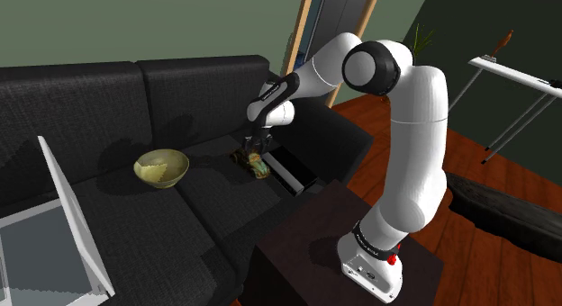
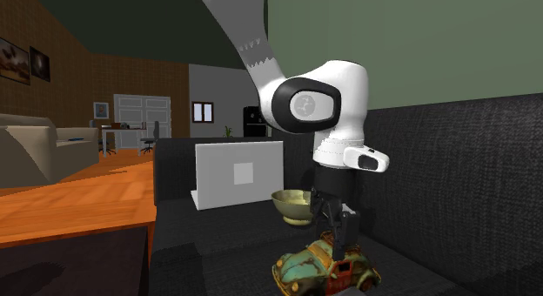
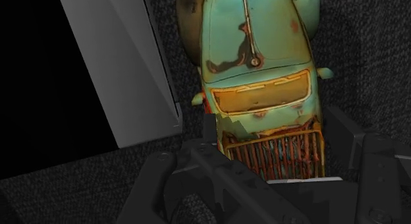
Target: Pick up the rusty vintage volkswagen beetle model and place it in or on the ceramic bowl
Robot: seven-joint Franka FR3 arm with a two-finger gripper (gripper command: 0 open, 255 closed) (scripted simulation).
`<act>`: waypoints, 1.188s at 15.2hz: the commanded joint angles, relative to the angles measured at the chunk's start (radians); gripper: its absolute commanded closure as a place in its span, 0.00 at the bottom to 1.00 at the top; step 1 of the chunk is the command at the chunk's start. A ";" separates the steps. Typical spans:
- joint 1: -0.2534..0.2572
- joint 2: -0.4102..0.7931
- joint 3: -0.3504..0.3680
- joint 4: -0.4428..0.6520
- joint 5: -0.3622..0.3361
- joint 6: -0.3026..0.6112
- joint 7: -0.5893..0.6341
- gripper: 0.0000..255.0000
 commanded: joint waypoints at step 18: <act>0.018 -0.205 -0.030 -0.009 -0.049 -0.193 0.050 1.00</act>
